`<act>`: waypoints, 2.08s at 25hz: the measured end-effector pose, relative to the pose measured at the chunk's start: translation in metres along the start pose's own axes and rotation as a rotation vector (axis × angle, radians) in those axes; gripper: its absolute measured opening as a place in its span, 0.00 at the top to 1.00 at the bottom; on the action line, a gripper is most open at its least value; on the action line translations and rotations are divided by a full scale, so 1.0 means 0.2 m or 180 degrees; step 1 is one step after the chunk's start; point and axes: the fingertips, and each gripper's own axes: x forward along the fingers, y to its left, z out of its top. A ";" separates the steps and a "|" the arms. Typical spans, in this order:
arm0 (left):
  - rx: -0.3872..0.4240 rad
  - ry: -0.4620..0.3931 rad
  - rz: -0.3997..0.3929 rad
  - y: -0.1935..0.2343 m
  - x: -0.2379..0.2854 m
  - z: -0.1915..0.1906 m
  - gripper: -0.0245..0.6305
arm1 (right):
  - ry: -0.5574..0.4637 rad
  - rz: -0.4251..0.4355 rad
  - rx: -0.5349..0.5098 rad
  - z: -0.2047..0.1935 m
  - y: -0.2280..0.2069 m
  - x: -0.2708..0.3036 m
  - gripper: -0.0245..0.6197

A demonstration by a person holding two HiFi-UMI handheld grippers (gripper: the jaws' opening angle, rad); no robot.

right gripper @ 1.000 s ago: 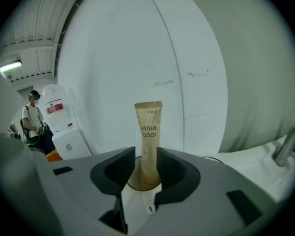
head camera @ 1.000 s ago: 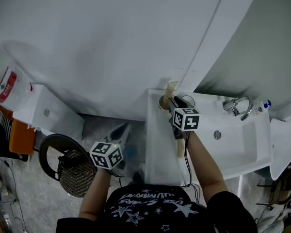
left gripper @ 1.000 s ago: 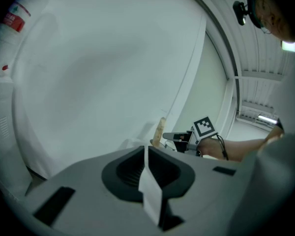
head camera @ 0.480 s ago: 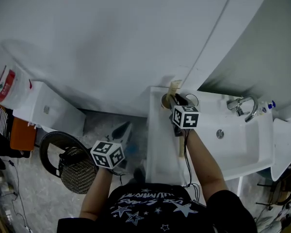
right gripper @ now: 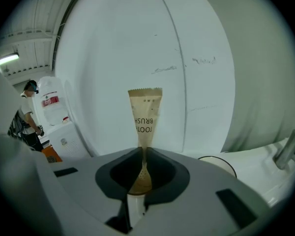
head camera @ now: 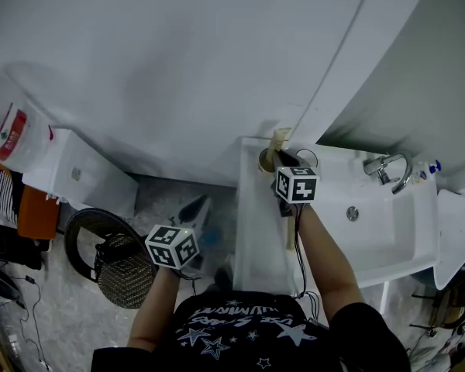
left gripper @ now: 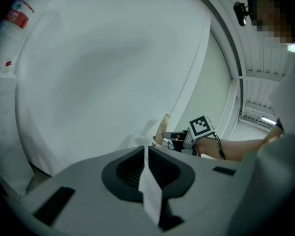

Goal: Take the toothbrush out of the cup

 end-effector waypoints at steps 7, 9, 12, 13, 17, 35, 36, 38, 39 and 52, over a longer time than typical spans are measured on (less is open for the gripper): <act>0.0011 -0.0009 -0.0025 -0.02 -0.02 0.00 0.91 | -0.0195 0.0007 0.0081 0.06 0.00 -0.05 0.91; 0.0012 -0.0019 -0.0027 -0.03 -0.02 0.01 0.91 | -0.0269 0.0009 0.0073 0.10 0.01 -0.07 0.91; 0.0015 -0.0047 -0.0032 -0.03 -0.04 0.03 0.91 | -0.0370 0.0021 0.0065 0.15 0.02 -0.11 0.91; 0.0015 -0.0056 -0.0036 -0.04 -0.04 0.03 0.91 | -0.0402 0.0026 0.0066 0.17 0.03 -0.13 0.91; 0.0032 -0.0086 -0.0057 -0.07 -0.06 0.03 0.91 | -0.0555 0.0032 0.0059 0.24 0.03 -0.21 0.91; 0.0017 -0.0124 -0.0120 -0.28 -0.21 -0.09 0.91 | -0.0638 0.0292 0.0196 0.19 0.14 -0.64 0.91; 0.0011 -0.0113 -0.0122 -0.29 -0.21 -0.11 0.91 | -0.0586 0.0325 0.0201 0.16 0.16 -0.65 0.91; 0.0000 -0.0086 -0.0129 -0.31 -0.23 -0.15 0.91 | -0.0473 0.0388 0.0216 0.08 0.18 -0.66 0.91; -0.0005 -0.0070 -0.0136 -0.32 -0.23 -0.16 0.91 | -0.0415 0.0420 0.0236 0.04 0.19 -0.67 0.91; -0.0018 0.0089 -0.0222 -0.38 -0.27 -0.30 0.91 | 0.0299 0.0433 0.0448 -0.43 0.24 -0.72 0.91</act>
